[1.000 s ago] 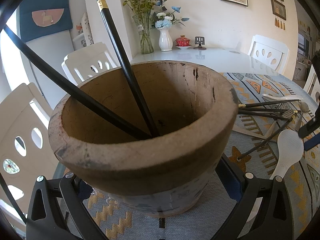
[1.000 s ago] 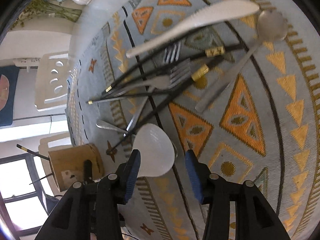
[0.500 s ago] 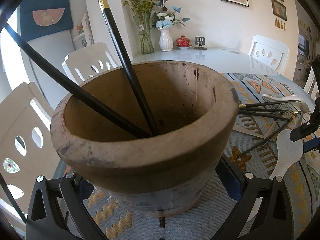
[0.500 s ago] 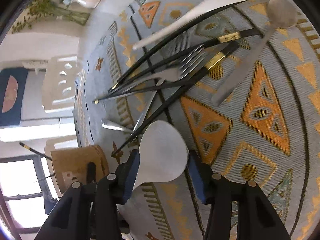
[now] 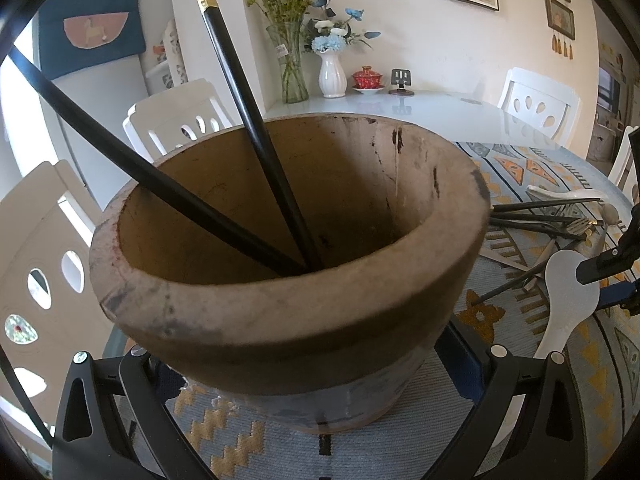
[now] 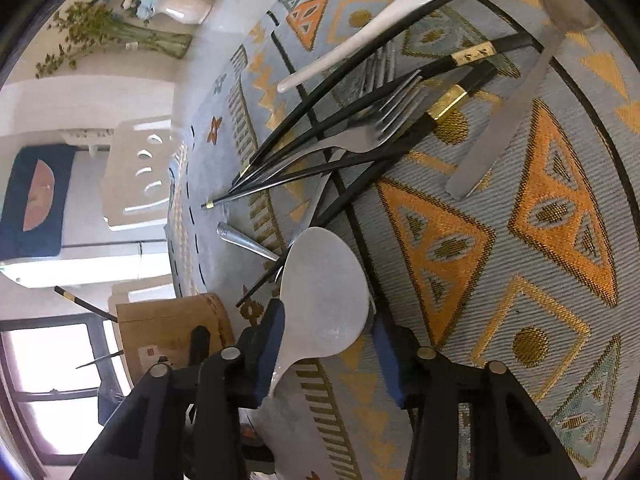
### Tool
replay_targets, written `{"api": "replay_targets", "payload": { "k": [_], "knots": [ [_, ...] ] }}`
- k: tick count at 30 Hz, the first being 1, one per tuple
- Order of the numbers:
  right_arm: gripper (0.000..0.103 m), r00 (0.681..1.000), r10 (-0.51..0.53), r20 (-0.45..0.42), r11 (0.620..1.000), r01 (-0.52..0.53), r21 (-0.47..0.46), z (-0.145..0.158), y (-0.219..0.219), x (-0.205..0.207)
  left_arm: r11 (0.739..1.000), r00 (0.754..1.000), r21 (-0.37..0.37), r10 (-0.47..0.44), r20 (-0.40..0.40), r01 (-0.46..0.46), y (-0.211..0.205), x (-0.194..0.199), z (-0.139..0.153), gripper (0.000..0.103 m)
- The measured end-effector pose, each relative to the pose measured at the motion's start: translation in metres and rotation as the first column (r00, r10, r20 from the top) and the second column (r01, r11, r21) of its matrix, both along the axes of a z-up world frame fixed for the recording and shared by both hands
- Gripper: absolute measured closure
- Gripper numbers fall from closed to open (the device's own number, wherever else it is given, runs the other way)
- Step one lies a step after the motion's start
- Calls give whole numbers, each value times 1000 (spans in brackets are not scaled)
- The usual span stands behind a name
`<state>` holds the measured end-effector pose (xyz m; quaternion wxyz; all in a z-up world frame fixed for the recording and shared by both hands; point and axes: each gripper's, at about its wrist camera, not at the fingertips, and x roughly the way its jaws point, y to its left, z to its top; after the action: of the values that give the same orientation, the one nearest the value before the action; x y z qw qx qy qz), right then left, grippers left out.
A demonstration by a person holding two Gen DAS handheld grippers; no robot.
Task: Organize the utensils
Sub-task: 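Grasp a silver spoon from the utensil pile with the right gripper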
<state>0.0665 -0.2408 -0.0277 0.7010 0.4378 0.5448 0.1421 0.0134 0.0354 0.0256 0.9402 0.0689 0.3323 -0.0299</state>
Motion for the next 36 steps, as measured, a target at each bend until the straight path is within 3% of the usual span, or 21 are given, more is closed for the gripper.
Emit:
{"api": "replay_targets", "payload": {
  "k": [2,5,7,9,14,25,36],
  "knots": [
    [67,1000,-16,3,999,16,29,-4,-4,-1,1000,1000,1,1,2,-1,-1,0,0,1],
    [78,1000,-31,2,998,31,48,-10,-9,-3,1000,1000,1,0,1,0,-1,0,0,1],
    [92,999,-43,-6,997,43,61,-15,-12,-5,1000,1000,1,1,2,-1,-1,0,0,1],
    [95,998,-62,-12,993,63,97,-21,-16,-8,1000,1000,1,1,2,-1,-1,0,0,1],
    [96,997,-73,-4,990,73,124,-24,-16,-11,1000,1000,-1,2,5,-2,-3,0,1,1],
    [95,998,9,61,1000,-9,0,-12,-8,-6,1000,1000,0,3,17,-3,-2,-3,2,1],
    [91,989,98,114,981,-76,-180,4,12,-5,1000,999,0,1,36,-1,-1,-7,4,1]
  ]
}}
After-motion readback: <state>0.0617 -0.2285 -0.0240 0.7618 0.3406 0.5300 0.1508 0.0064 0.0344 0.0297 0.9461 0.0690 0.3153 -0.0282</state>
